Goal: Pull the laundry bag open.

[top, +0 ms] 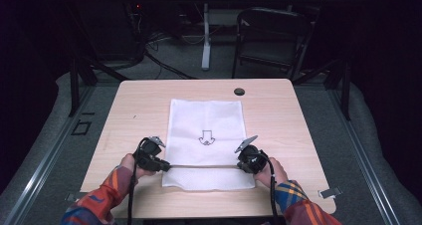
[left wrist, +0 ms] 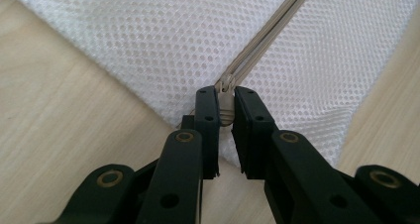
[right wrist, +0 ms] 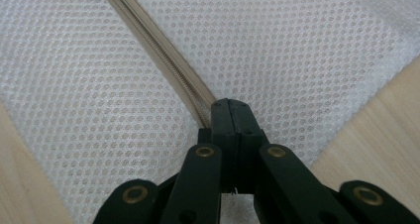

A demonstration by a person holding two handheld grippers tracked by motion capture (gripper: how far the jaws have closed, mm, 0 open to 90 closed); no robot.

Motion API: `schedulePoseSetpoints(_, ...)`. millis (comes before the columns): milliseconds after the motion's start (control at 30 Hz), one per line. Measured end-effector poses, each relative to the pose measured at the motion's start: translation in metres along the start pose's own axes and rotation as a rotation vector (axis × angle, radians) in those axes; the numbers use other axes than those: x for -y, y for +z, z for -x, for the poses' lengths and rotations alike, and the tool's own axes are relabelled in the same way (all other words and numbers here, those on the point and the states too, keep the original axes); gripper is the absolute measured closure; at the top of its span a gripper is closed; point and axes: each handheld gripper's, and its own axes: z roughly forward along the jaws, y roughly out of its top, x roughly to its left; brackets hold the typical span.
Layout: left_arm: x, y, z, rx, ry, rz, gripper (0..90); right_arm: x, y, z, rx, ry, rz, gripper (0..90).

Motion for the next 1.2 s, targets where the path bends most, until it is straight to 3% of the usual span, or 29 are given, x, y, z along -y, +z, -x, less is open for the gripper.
schedulePoseSetpoints(167,0.004,-0.004,-0.002,-0.014,-0.006,0.000,81.0,0.000,0.000,0.000,0.004,-0.001,-0.004,90.0)
schedulePoseSetpoints(500,0.015,-0.010,-0.009,-0.039,-0.057,-0.009,81.1,0.000,-0.001,0.002,0.004,-0.005,-0.006,90.0)
schedulePoseSetpoints(933,0.016,-0.008,-0.010,-0.034,-0.055,-0.021,80.7,0.002,-0.001,0.004,-0.017,0.010,0.006,90.0)
schedulePoseSetpoints(1100,0.014,-0.008,-0.007,-0.051,-0.049,-0.024,80.2,0.002,-0.001,0.001,0.002,-0.022,0.008,90.0)
schedulePoseSetpoints(1200,0.015,-0.008,-0.007,-0.053,-0.045,-0.024,79.4,0.005,0.000,0.002,-0.007,-0.026,0.039,90.0)
